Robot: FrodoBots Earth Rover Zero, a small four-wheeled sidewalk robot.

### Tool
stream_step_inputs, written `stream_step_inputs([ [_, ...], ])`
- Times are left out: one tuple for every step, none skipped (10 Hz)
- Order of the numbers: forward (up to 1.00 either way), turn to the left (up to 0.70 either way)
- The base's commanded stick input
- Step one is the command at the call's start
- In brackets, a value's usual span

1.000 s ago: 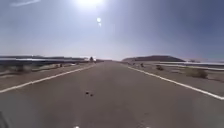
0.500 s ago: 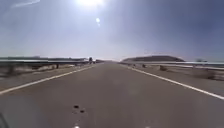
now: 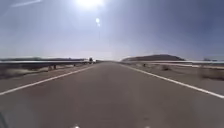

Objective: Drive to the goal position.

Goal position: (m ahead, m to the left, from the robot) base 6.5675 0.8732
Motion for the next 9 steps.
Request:
stream_step_inputs([
  [1.00,0.00],
  [1.00,0.00],
  [1.00,0.00],
  [1.00,0.00],
  [1.00,0.00],
  [1.00,0.00],
  [1.00,0.00],
  [1.00,0.00],
  [1.00,0.00],
])
